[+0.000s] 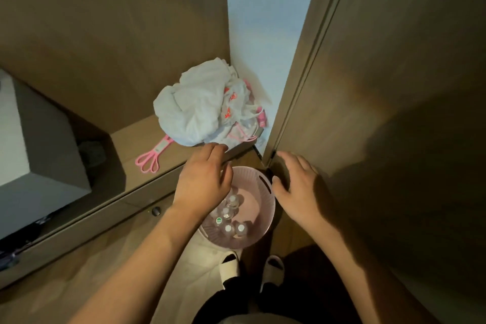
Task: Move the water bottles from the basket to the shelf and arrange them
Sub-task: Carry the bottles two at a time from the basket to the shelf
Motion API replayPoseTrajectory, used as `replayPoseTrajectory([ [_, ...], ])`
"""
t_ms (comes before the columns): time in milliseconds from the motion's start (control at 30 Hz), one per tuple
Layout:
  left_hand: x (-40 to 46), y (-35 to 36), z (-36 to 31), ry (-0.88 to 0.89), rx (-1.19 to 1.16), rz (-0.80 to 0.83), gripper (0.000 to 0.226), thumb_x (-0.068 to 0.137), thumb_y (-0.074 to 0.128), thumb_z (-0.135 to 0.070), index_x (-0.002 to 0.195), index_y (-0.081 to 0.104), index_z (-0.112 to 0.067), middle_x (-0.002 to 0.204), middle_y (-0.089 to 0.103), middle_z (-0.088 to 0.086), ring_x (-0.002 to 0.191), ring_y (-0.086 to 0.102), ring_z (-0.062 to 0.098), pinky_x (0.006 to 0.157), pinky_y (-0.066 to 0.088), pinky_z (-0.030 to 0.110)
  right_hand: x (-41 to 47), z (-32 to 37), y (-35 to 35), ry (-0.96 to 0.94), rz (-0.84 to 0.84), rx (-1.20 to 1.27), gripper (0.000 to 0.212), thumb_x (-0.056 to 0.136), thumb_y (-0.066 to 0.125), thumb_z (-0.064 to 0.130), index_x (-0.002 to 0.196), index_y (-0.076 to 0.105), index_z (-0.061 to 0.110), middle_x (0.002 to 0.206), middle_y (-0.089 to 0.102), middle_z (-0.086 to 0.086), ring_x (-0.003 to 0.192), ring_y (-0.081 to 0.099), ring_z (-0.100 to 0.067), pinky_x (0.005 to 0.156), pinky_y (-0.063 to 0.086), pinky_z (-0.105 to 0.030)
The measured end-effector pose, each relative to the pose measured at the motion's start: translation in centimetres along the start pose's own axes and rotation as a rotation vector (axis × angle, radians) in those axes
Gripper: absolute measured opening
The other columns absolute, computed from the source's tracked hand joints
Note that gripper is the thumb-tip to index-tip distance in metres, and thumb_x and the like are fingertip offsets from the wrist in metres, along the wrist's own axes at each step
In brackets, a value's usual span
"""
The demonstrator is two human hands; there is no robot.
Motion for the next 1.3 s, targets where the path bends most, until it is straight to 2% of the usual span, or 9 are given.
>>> replayPoseTrajectory([
  [200,-0.3,3.6,1.7,-0.098,0.05,0.102,0.037,0.088,0.06,-0.027,0.123,0.057,-0.015,0.113,0.061,0.006,0.097,0.061,0.027,0.08,0.052,0.036,3.9,-3.1,3.6,-0.083,0.246,-0.047,0.053,0.094,0.057,0.028,0.144,0.04,0.023,0.147,0.042,0.004,0.135,0.04,-0.016,0.108,0.037,-0.029],
  [400,-1.3,12.0,5.9,-0.269,0.043,0.29,0.043,0.091,0.041,-0.042,0.127,0.051,-0.021,0.119,0.056,0.001,0.102,0.059,0.027,0.081,0.054,0.04,8.2,-8.1,13.0,-0.115,0.444,-0.145,0.053,0.095,0.053,0.031,0.145,0.038,0.023,0.147,0.044,0.002,0.134,0.041,-0.016,0.109,0.037,-0.03],
  [567,-2.2,24.8,10.9,-0.344,0.017,0.485,0.041,0.095,0.05,-0.033,0.135,0.046,-0.021,0.129,0.052,0.002,0.109,0.058,0.027,0.085,0.048,0.037,10.4,-14.6,25.7,-0.037,0.558,-0.168,0.057,0.094,0.057,0.031,0.146,0.034,0.025,0.151,0.036,0.0,0.135,0.042,-0.021,0.105,0.041,-0.032],
  [767,-6.0,43.6,18.2,-0.475,0.052,0.819,0.054,0.095,0.049,-0.034,0.145,0.034,-0.023,0.137,0.049,0.007,0.12,0.053,0.03,0.094,0.046,0.04,10.0,-24.0,44.0,0.056,0.81,-0.269,0.047,0.089,0.061,0.027,0.133,0.048,0.017,0.133,0.053,-0.007,0.121,0.053,-0.026,0.098,0.048,-0.037],
  [867,-8.0,51.3,20.8,-0.516,0.067,0.935,0.057,0.096,0.046,-0.032,0.149,0.027,-0.023,0.137,0.051,0.011,0.12,0.056,0.031,0.093,0.047,0.041,8.9,-28.1,52.5,0.019,0.801,-0.385,0.045,0.08,0.072,0.029,0.12,0.059,0.013,0.107,0.065,-0.011,0.094,0.067,-0.028,0.075,0.058,-0.036],
  [1000,-10.1,57.8,23.1,-0.58,0.066,0.961,0.061,0.097,0.048,-0.028,0.152,0.021,-0.027,0.131,0.058,0.009,0.11,0.062,0.027,0.086,0.052,0.04,8.1,-30.2,59.7,-0.008,0.907,-0.35,0.025,0.095,0.054,0.023,0.119,0.059,0.02,0.097,0.064,0.003,0.083,0.065,-0.016,0.072,0.057,-0.032],
  [1133,-10.0,60.3,23.7,-0.591,-0.102,0.786,0.026,0.102,0.041,-0.033,0.128,0.046,-0.034,0.115,0.062,-0.014,0.094,0.059,0.006,0.078,0.042,0.019,8.3,-29.8,61.7,-0.061,0.913,-0.357,0.037,0.101,0.046,0.014,0.138,0.045,0.018,0.126,0.059,-0.006,0.109,0.062,-0.022,0.085,0.05,-0.029],
  [1200,-9.7,60.6,24.0,-0.525,-0.108,0.752,0.024,0.103,0.04,-0.027,0.123,0.052,-0.028,0.109,0.061,-0.012,0.092,0.055,0.004,0.069,0.035,0.01,8.4,-29.9,62.1,-0.092,0.867,-0.357,0.042,0.1,0.048,0.013,0.139,0.041,0.023,0.128,0.059,-0.002,0.11,0.062,-0.02,0.088,0.052,-0.031],
  [1300,-9.8,60.4,24.5,-0.558,-0.121,0.76,0.021,0.099,0.045,-0.024,0.119,0.053,-0.023,0.111,0.066,-0.001,0.102,0.064,0.019,0.078,0.045,0.029,8.3,-30.1,62.2,-0.079,0.915,-0.379,0.035,0.102,0.044,0.019,0.137,0.045,0.023,0.128,0.058,-0.001,0.114,0.059,-0.021,0.09,0.047,-0.031],
])
Point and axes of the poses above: each hand's wrist, its own x-axis towards the middle knuckle, its own y-axis out of the palm, z = x × y, the point moved 1 cm from there along x, towards the middle knuckle
